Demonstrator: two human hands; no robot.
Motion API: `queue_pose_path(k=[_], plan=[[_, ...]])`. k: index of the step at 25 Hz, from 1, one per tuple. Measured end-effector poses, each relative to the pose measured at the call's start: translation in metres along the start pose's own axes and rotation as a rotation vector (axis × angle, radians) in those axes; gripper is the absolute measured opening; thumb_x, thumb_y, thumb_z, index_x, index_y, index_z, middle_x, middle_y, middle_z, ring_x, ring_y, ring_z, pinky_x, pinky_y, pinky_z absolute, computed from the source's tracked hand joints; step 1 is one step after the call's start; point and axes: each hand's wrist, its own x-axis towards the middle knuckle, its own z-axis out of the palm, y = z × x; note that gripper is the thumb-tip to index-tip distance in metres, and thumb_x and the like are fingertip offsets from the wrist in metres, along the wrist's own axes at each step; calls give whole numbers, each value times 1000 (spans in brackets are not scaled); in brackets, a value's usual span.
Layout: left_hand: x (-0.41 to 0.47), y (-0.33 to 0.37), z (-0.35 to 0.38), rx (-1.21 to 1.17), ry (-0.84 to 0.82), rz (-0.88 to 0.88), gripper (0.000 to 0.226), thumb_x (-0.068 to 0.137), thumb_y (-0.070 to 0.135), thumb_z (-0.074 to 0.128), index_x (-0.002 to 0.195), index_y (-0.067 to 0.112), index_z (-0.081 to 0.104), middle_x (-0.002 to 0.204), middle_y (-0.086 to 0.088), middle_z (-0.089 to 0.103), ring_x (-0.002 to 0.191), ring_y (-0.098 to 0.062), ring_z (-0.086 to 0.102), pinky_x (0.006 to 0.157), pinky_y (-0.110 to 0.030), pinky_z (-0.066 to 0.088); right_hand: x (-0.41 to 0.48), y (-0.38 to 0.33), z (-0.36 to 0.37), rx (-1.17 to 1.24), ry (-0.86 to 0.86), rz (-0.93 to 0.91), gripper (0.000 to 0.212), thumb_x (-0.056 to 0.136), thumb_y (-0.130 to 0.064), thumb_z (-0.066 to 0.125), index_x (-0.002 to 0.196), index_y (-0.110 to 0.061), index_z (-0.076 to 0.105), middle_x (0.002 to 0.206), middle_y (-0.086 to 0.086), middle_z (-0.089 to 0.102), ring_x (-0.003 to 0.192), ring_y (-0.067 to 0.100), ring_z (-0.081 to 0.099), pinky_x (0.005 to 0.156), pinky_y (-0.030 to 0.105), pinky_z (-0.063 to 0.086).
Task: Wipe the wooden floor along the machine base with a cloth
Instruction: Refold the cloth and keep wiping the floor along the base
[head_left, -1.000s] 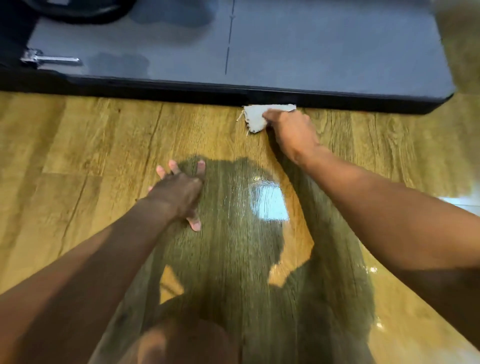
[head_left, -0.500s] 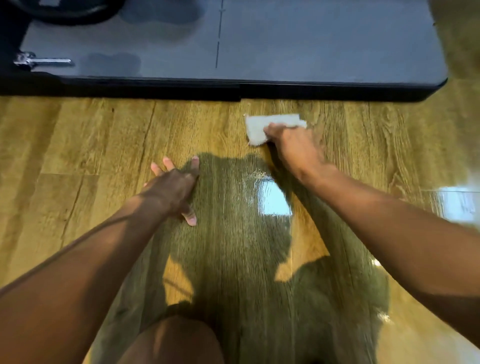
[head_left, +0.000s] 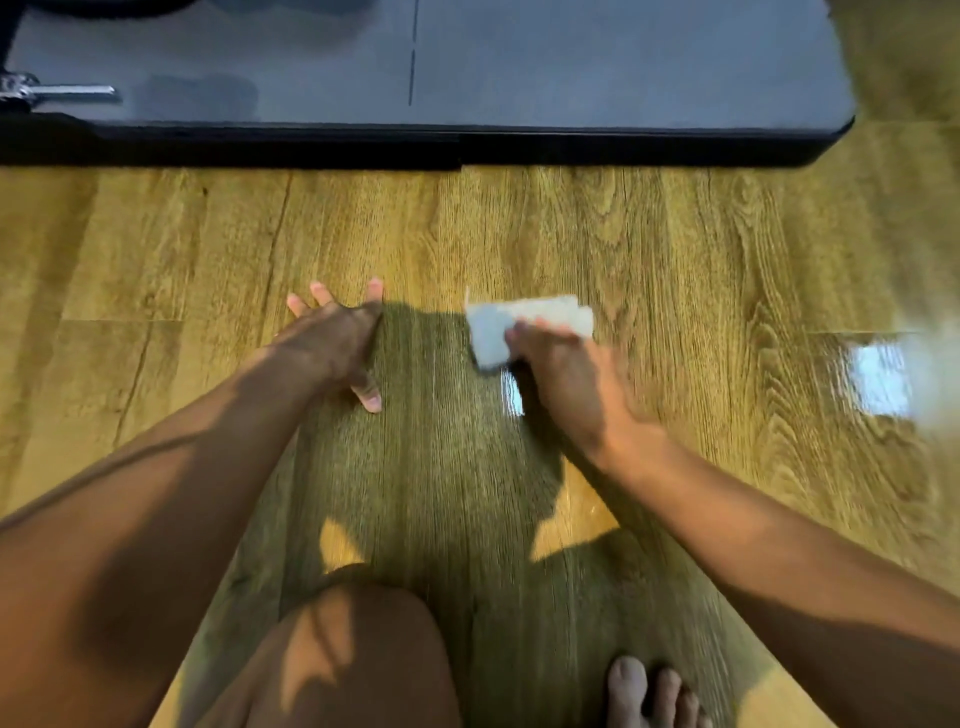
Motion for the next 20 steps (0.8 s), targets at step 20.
queue_pose_path(k=[20], plan=[[-3,76,1,115,53,74,131,63,53,80,147,37,-19,154,-9,-28,140,-50,-7,111,-61,20,-93,46,-8,88,10,-342,46,79,3,70,122,-15,65,127,2,61,118,21,58,95,41,50]])
